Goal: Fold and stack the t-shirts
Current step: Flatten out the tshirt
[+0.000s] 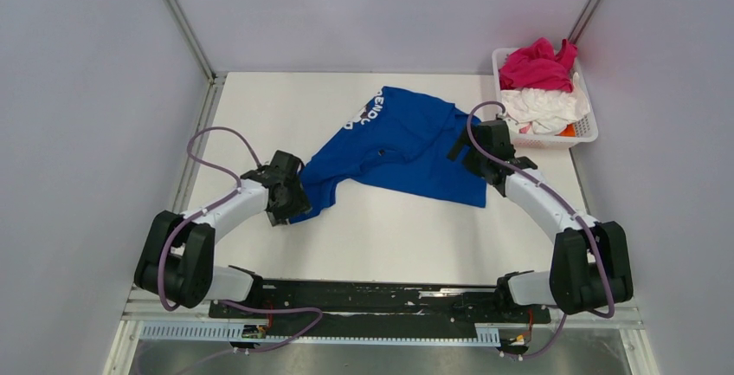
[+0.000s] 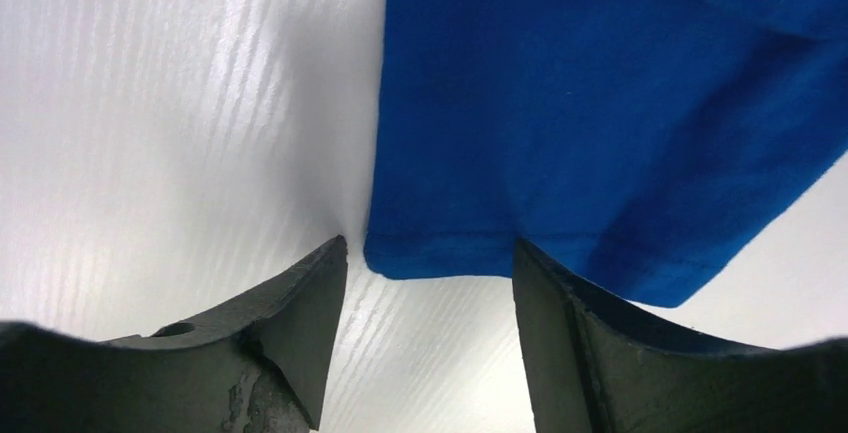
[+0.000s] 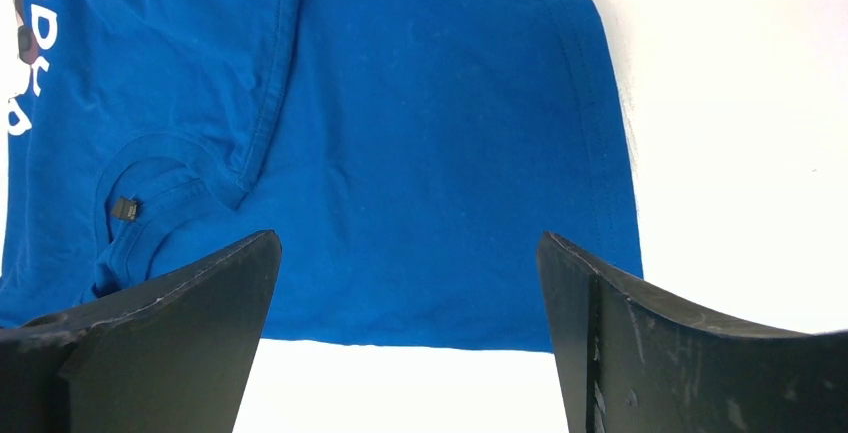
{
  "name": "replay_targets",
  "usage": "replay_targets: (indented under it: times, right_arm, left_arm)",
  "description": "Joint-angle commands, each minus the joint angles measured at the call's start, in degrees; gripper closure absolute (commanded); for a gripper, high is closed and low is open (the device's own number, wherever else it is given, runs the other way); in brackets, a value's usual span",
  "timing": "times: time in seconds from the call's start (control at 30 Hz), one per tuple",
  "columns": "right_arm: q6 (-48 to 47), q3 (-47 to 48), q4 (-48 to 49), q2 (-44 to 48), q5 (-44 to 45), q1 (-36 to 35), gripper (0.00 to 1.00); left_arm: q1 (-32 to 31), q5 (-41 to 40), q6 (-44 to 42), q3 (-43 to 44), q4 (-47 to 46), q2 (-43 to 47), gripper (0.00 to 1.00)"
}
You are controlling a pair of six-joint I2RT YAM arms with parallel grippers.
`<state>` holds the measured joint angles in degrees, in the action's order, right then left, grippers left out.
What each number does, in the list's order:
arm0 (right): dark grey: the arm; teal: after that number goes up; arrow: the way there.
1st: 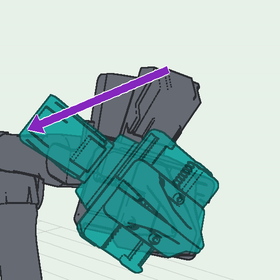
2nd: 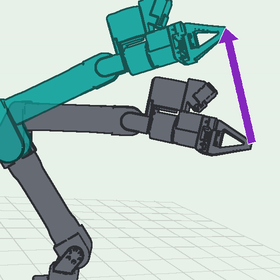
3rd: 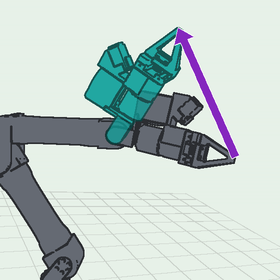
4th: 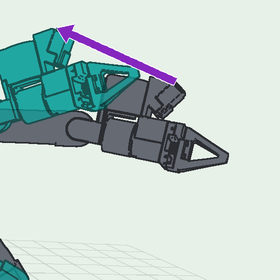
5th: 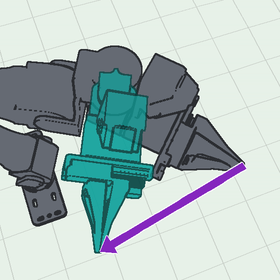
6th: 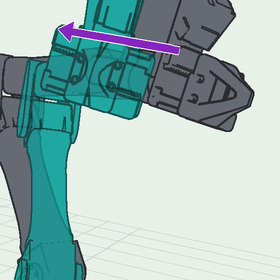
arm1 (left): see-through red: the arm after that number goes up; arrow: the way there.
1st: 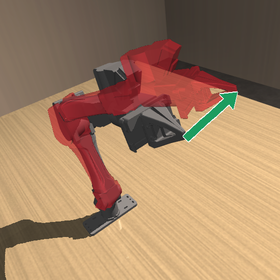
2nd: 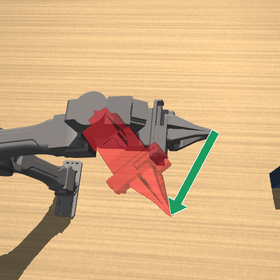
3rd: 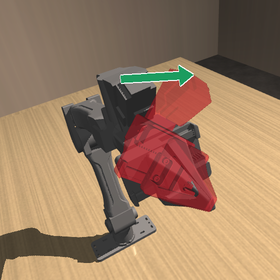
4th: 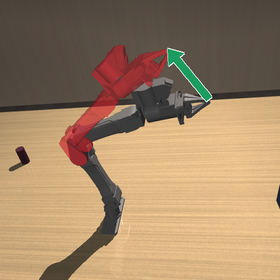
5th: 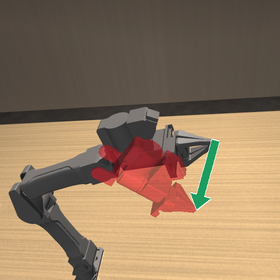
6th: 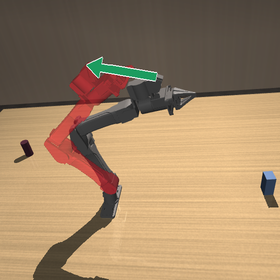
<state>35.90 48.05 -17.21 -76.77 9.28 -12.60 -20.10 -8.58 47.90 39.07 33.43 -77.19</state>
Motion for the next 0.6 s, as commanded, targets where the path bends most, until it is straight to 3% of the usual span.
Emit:
replay_targets:
  times: [0.0, 0.23, 0.37, 0.57]
  right_arm:
    - [0.6, 0.6, 1.3, -0.7, -0.1, 0.0, 0.0]
    - [0.3, 0.5, 1.2, -0.9, 0.9, 0.0, 0.0]
    - [0.2, 0.6, 1.1, -1.1, 1.5, 0.0, 0.0]
    - [0.2, 0.6, 0.8, -1.1, 2.1, 0.0, 0.0]
  left_arm:
    - [0.0, 4.6, 1.5, -0.4, -5.0, -2.9, 0.33]
    - [-0.1, 4.1, 0.9, 0.1, -6.3, -5.7, 0.4]
    - [-0.2, 5.8, 0.4, 0.8, -7.4, -8.2, 0.52]
    - [-0.5, 6.2, -0.6, 1.7, -7.8, -10.3, 0.79]
